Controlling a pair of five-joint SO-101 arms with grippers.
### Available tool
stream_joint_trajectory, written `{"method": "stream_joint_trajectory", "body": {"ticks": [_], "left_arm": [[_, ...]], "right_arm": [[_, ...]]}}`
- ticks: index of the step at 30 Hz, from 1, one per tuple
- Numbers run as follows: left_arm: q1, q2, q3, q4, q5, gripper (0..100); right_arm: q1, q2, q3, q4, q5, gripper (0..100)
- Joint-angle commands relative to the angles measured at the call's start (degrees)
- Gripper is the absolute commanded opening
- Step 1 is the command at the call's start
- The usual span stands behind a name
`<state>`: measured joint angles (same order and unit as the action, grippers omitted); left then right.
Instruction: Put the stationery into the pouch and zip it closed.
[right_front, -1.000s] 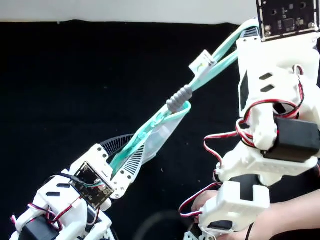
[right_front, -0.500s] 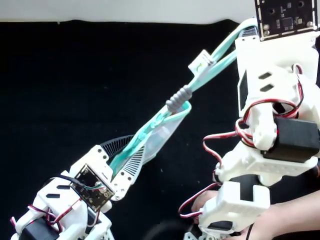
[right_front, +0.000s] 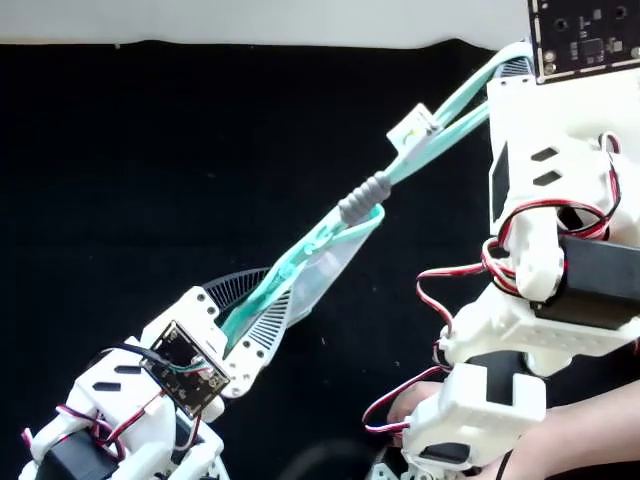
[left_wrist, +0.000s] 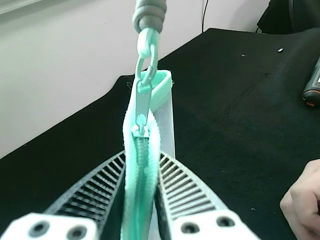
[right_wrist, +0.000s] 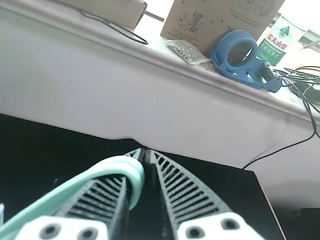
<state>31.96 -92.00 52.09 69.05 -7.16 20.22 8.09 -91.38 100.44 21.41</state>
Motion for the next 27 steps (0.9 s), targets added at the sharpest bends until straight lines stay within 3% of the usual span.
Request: {"method": "stream_joint_trajectory", "body": {"ticks": [1, 17, 23, 27], "left_arm": [[0.04, -0.13, -4.53, 5.45, 0.00, 1], [-0.40, 0.22, -11.65, 8.44, -0.09, 1], [-0.48, 0.40, -13.67, 8.53, -0.09, 1], [-4.35, 0.40, -16.48, 8.53, -0.09, 1]], "right_arm": [[4.35, 2.15, -0.13, 0.40, 0.70, 0.7], [27.30, 8.66, -0.40, -1.71, 3.08, 0.7], [29.41, 8.66, -0.31, -1.71, 3.08, 0.7], [30.81, 8.75, 0.13, -1.54, 3.08, 0.7]]}}
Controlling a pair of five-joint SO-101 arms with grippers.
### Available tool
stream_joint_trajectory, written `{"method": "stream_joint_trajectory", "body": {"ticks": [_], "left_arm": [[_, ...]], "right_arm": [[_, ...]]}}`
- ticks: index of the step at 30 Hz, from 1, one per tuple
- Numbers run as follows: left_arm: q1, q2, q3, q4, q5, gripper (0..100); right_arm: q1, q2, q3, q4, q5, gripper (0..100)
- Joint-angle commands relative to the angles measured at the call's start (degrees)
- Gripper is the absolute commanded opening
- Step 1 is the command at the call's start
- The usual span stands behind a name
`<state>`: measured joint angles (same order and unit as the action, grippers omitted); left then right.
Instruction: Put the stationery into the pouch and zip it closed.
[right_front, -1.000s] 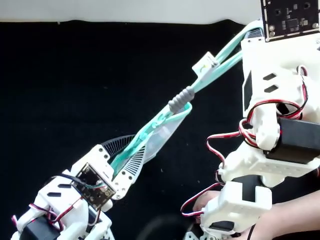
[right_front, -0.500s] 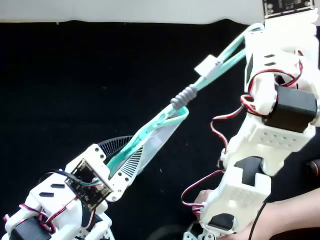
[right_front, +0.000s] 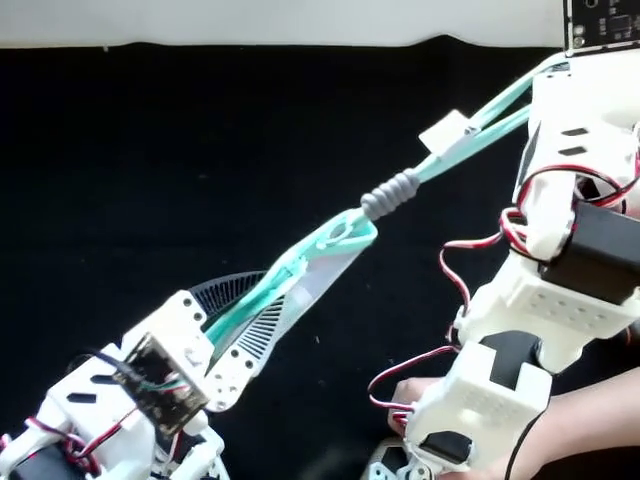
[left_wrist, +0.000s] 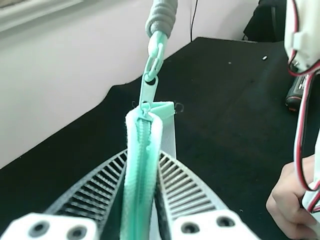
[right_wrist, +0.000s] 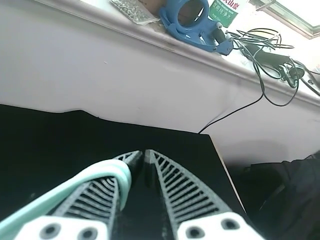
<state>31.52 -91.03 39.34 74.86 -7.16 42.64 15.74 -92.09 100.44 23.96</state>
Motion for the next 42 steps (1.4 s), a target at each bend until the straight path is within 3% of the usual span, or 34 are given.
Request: {"method": "stream_joint_trajectory", "body": {"ticks": [1, 7, 15, 20, 25, 42], "left_arm": [[-5.14, -0.57, -4.53, 2.73, -0.09, 1], [-7.69, -0.57, -8.75, 3.08, -0.09, 1], [-7.52, -0.48, -14.29, 16.09, -2.37, 1], [-7.52, -0.48, -16.92, 19.25, -2.99, 1], [-2.86, -0.48, -20.18, 23.56, -2.90, 1], [-2.15, -0.57, -23.96, 24.88, -2.90, 1]], "right_arm": [[8.75, 1.10, 0.92, -1.54, 0.53, 0.7], [9.71, 1.19, 0.92, -1.63, 0.53, 0.7], [11.21, 1.19, 1.01, -4.53, 0.26, 0.7], [11.12, 2.68, 0.75, -4.44, 0.26, 0.7], [11.38, 6.55, 0.40, -4.62, 0.26, 0.7], [19.65, 10.77, 0.40, -13.05, 0.26, 0.7]]}}
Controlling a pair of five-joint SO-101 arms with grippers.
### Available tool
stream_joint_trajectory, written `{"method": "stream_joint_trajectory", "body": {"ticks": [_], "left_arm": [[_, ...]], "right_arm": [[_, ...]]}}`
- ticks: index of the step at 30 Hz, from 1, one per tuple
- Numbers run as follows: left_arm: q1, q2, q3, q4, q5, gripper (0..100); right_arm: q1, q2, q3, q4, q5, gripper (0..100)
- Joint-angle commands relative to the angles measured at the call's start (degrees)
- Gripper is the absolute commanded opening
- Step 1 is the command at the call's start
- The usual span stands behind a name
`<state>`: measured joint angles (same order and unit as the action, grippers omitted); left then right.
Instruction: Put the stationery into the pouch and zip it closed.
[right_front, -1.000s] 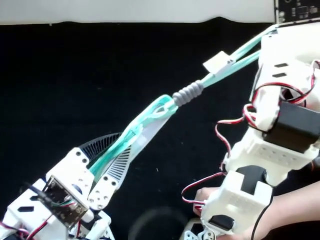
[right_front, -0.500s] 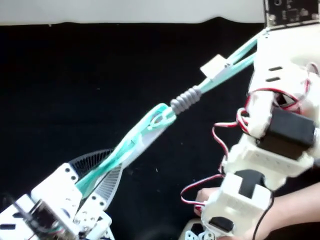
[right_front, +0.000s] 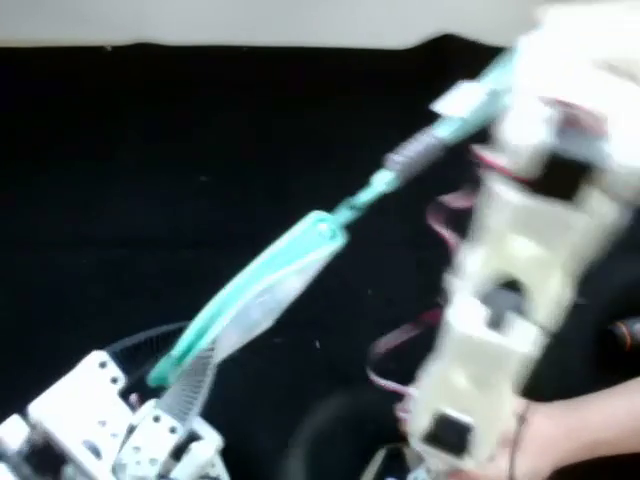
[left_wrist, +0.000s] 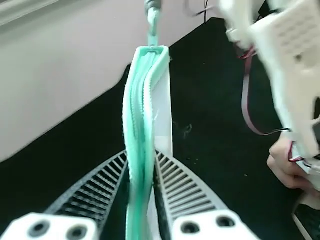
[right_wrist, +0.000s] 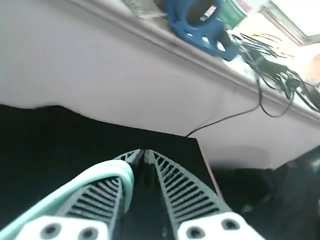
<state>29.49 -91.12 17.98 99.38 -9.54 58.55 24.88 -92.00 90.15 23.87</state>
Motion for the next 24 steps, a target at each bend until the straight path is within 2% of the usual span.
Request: {"method": "stream_joint_trajectory", "body": {"ticks": [1, 5, 10, 17, 24], "left_arm": [[-0.13, -0.40, -2.59, 0.35, -0.53, 1], [-0.13, -0.40, -2.42, 0.18, -0.53, 1], [-0.57, -0.48, 1.54, -0.18, -0.62, 1], [-0.57, -0.92, 7.25, -7.91, -0.62, 1], [-0.31, -0.84, 12.35, -13.01, -0.62, 1]], "right_arm": [[3.47, 1.27, 0.22, -2.68, 0.35, 0.7], [0.31, -0.75, 0.22, -2.15, 0.18, 0.7], [-5.32, -4.97, 0.22, -2.15, -7.03, 0.8], [-12.97, -8.66, 0.22, 2.77, -8.79, 1.1], [-16.22, -8.92, 0.22, 7.43, -8.79, 10.4]]}}
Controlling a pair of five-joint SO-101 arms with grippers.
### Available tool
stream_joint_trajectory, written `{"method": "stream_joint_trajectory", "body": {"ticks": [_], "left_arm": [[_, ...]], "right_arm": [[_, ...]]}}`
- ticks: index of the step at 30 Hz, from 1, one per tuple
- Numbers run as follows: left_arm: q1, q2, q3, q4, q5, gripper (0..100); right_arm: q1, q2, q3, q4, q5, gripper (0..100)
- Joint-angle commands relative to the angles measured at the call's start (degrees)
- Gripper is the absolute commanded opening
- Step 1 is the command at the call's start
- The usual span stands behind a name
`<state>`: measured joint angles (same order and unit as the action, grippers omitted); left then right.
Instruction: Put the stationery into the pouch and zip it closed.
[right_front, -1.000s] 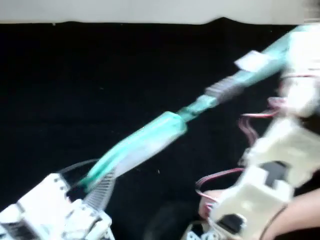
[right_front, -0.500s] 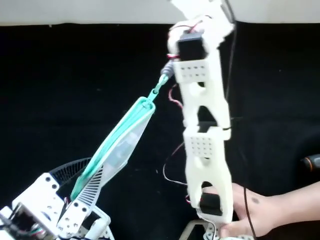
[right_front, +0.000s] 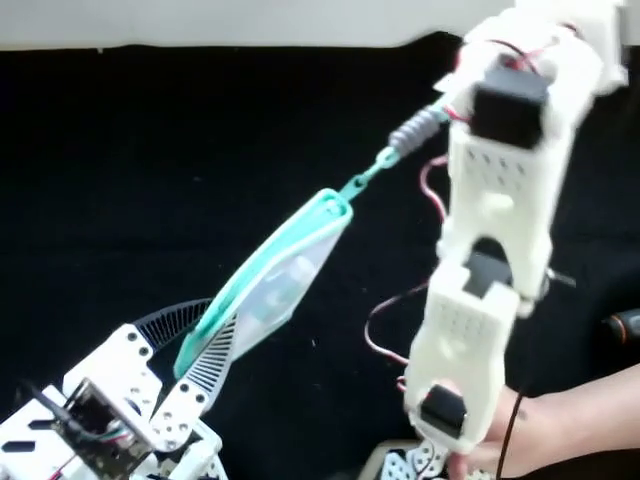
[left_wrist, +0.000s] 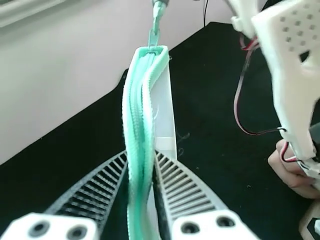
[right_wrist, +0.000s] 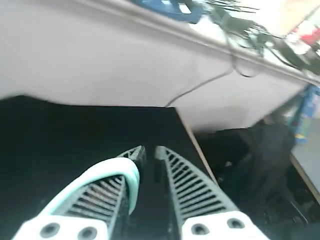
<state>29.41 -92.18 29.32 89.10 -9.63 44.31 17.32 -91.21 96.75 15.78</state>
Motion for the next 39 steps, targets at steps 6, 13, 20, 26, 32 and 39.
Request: {"method": "stream_joint_trajectory", "body": {"ticks": [6, 13, 20, 26, 32, 39], "left_arm": [[-0.48, 0.13, 9.01, -10.81, -0.53, 1], [-0.57, 0.13, 18.24, -16.88, -0.53, 1], [-0.57, 0.13, 21.49, -16.88, -0.53, 1], [-0.57, 0.04, 23.87, -16.88, -0.53, 1], [-0.57, 0.04, 25.10, -16.88, -0.53, 1], [-0.66, 0.04, 25.10, -16.88, -0.53, 1]], "right_arm": [[-8.84, -1.45, -2.24, 4.18, -0.79, 11.2], [-15.60, -1.36, -5.67, 4.35, -0.79, 11.5], [-20.70, -1.36, -5.67, 4.35, -0.79, 11.5], [-27.56, -1.27, -5.58, 4.44, -0.79, 11.5], [-40.57, -1.19, -5.49, 4.44, -0.79, 11.5], [-57.45, -1.01, -5.23, 4.44, -0.79, 11.6]]}}
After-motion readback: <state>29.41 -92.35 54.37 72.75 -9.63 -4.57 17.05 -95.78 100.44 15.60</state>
